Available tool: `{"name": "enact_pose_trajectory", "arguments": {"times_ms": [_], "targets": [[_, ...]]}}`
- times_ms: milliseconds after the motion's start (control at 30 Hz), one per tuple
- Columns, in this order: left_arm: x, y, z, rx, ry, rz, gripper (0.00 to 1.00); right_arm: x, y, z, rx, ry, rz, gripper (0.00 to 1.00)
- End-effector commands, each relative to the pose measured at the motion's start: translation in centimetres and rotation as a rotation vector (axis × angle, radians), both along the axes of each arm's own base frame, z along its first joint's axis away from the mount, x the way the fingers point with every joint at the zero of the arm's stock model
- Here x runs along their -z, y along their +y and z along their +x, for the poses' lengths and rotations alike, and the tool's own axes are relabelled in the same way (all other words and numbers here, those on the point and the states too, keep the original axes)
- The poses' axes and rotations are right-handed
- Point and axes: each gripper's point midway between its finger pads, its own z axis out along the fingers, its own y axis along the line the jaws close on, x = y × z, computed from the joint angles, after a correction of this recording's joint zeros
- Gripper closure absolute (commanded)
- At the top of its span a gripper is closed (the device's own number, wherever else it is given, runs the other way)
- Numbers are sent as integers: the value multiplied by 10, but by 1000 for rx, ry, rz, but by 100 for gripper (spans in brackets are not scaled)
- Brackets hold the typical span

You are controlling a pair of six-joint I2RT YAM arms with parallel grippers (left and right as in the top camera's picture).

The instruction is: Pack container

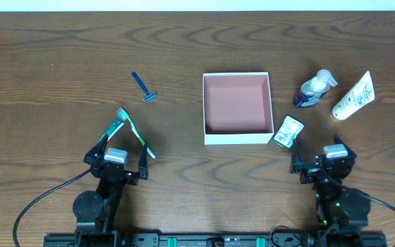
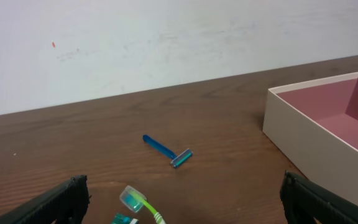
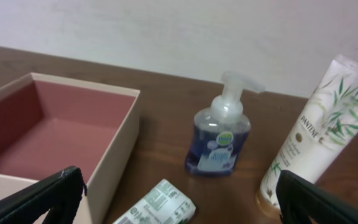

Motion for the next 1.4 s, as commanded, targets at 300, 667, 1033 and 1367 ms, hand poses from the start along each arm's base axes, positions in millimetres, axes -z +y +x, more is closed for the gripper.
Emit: {"name": "enact_pose_trajectory", "arguments": {"times_ms": [300,667,1033,1367], "targets": [[17,0,0,4,53,-7,2,-151,7,-2,-42,195,29,1],[17,0,0,4,53,-7,2,-176,41,35,-226,597,128,1],[17,0,0,4,53,-7,2,-132,-62,80,303,705,71,9],[17,0,0,4,53,-7,2,-92,-108,122,368,758,125,5]]}}
